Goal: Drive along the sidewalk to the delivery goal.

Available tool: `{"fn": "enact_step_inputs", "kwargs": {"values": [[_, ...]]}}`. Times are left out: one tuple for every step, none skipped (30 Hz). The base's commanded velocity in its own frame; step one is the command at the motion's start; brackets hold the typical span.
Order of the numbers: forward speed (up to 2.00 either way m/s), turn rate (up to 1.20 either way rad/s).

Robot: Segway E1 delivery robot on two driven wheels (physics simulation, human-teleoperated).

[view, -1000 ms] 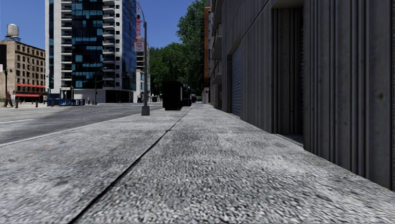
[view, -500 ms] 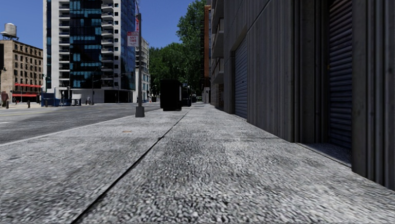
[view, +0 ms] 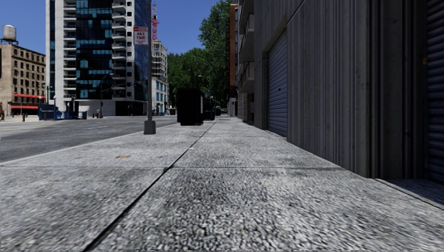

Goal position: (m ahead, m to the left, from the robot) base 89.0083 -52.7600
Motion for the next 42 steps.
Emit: {"fn": "enact_step_inputs", "kwargs": {"values": [[2.00, 0.00], [2.00, 0.00], [2.00, 0.00], [2.00, 0.00], [2.00, 0.00], [2.00, 0.00], [2.00, 0.00], [2.00, 0.00], [2.00, 0.00], [2.00, 0.00], [2.00, 0.00], [2.00, 0.00], [2.00, 0.00], [2.00, 0.00], [2.00, 0.00], [2.00, 0.00], [2.00, 0.00], [2.00, 0.00], [2.00, 0.00], [2.00, 0.00], [2.00, 0.03], [2.00, 0.03], [2.00, 0.09], [2.00, 0.11], [2.00, 0.05], [2.00, 0.05], [2.00, 0.00], [2.00, 0.00], [2.00, 0.00], [2.00, 0.00], [2.00, 0.00], [2.00, 0.00], [2.00, 0.00], [2.00, 0.00], [2.00, 0.00], [2.00, 0.00], [2.00, 0.00], [2.00, 0.00], [2.00, 0.00], [2.00, 0.00], [2.00, 0.00], [2.00, 0.00]]}}
